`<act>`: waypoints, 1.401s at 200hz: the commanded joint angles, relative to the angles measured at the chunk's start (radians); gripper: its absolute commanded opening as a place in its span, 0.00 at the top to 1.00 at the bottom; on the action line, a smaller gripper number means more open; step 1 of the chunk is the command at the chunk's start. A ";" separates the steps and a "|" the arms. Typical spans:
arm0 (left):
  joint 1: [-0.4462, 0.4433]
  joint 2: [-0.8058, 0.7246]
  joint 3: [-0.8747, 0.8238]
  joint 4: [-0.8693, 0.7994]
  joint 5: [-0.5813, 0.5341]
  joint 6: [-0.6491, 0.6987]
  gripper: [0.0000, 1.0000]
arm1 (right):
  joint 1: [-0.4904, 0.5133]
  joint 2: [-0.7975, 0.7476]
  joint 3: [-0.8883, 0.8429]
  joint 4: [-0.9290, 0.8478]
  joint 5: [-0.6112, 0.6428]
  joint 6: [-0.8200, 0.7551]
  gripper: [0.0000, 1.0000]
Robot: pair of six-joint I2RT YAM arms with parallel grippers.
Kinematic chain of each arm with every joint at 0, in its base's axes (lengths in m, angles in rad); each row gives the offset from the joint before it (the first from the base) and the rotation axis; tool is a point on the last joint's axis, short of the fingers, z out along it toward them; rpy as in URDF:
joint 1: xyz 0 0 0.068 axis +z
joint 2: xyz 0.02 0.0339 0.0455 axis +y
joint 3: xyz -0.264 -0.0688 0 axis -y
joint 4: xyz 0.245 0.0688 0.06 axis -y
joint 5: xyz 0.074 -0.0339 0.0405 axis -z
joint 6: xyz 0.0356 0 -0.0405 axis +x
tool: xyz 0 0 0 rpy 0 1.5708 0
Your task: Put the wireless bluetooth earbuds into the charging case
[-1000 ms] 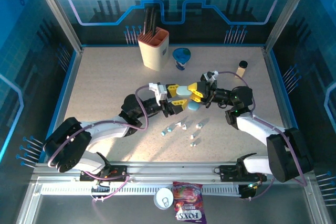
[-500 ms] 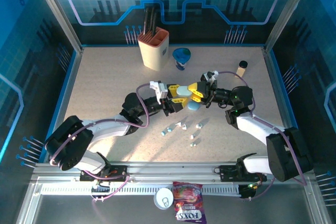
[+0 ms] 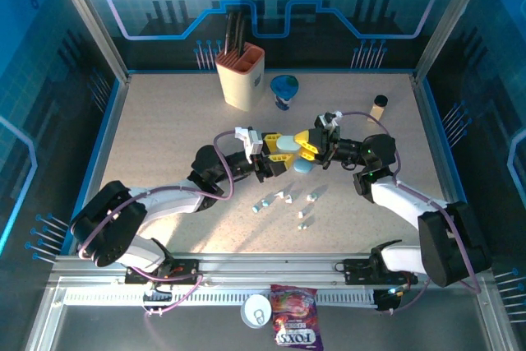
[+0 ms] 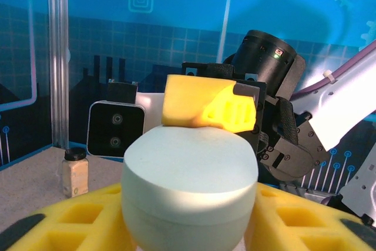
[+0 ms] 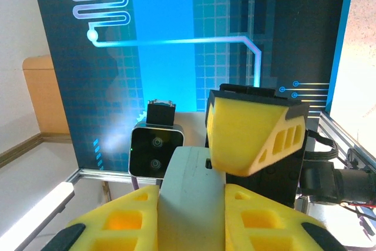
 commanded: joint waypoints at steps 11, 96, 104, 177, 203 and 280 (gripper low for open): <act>-0.001 0.006 0.032 0.059 0.050 -0.013 0.62 | -0.008 -0.014 0.011 -0.033 -0.017 -0.036 0.86; -0.001 -0.001 0.026 0.055 0.045 -0.001 0.48 | -0.010 -0.016 0.014 -0.042 -0.018 -0.044 0.86; -0.001 0.002 0.028 0.052 0.049 0.000 0.51 | -0.009 -0.016 0.014 -0.041 -0.018 -0.044 0.86; 0.000 0.022 0.028 0.066 0.056 0.007 0.47 | -0.009 0.000 0.024 0.037 -0.010 -0.002 0.86; -0.001 0.030 0.026 0.072 0.059 0.014 0.47 | -0.010 0.002 0.025 0.040 -0.011 0.002 0.86; 0.001 0.037 0.035 0.091 0.063 0.001 0.54 | -0.008 0.000 0.012 0.019 -0.021 -0.008 0.86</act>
